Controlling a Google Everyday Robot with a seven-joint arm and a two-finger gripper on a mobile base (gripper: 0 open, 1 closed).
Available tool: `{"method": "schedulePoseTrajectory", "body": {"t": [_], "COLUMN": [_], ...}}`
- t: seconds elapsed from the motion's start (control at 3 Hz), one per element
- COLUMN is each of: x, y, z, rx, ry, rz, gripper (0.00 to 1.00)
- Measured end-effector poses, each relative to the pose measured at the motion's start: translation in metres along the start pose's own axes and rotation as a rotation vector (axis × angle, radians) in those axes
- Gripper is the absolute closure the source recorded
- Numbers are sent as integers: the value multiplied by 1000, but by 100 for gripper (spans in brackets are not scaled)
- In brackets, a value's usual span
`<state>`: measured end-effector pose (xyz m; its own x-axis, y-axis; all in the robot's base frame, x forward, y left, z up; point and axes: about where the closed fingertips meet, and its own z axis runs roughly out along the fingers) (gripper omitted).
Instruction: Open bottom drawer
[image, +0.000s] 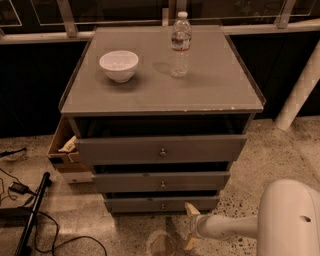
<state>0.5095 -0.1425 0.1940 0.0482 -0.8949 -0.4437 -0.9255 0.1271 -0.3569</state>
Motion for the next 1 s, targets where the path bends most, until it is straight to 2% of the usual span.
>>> {"method": "schedulePoseTrajectory", "body": {"t": [0.33,1.0], "x": [-7,-11], "y": [-29,-75], "z": [7,28], "rx": [19,63], "ry": [5,-32], "rz": [1,14], "gripper": [0,0]}}
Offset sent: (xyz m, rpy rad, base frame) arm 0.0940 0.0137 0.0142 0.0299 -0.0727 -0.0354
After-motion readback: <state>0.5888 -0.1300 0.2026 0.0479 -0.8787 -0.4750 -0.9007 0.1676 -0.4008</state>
